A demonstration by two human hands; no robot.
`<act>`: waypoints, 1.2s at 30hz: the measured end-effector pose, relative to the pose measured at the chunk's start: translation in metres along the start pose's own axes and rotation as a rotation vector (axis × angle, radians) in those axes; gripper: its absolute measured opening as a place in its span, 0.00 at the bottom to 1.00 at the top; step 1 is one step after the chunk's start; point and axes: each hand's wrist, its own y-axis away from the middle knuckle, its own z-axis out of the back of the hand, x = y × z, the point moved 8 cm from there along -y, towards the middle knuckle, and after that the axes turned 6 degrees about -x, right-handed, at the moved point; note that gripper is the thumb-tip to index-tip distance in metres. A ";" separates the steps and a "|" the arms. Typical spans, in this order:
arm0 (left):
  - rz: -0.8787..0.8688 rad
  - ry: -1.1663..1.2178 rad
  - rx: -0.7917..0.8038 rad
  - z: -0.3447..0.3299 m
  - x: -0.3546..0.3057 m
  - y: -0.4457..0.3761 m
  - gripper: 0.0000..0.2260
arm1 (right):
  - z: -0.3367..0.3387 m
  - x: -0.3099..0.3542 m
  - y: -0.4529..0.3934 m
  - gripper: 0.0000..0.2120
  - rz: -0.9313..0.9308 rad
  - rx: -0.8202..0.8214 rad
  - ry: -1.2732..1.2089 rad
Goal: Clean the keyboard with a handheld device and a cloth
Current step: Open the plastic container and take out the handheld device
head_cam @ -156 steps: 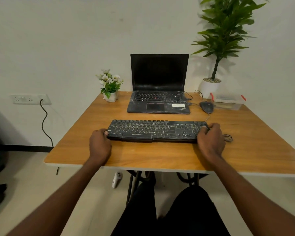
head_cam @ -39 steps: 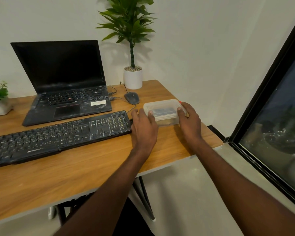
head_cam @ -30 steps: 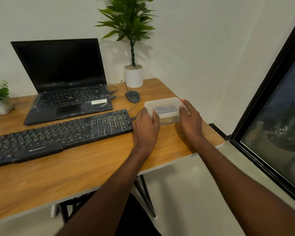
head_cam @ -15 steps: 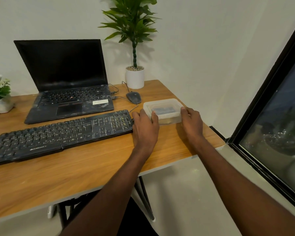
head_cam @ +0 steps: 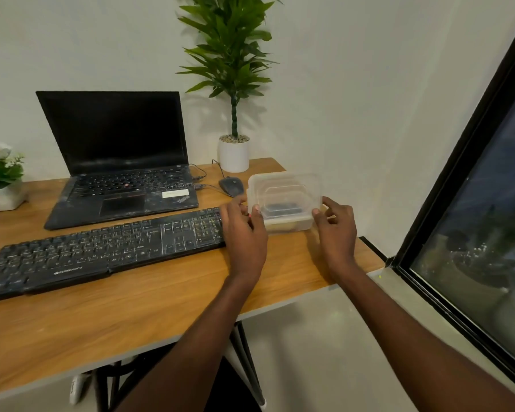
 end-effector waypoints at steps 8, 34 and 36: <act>-0.026 0.095 0.247 0.030 -0.010 0.019 0.10 | 0.032 -0.008 0.010 0.08 -0.333 0.179 -0.196; -0.534 -0.691 0.396 -0.007 -0.006 0.023 0.19 | -0.085 0.069 -0.027 0.20 0.311 0.495 0.966; -0.518 -0.697 0.396 -0.007 -0.005 0.021 0.18 | -0.097 0.064 -0.033 0.23 0.301 0.563 1.096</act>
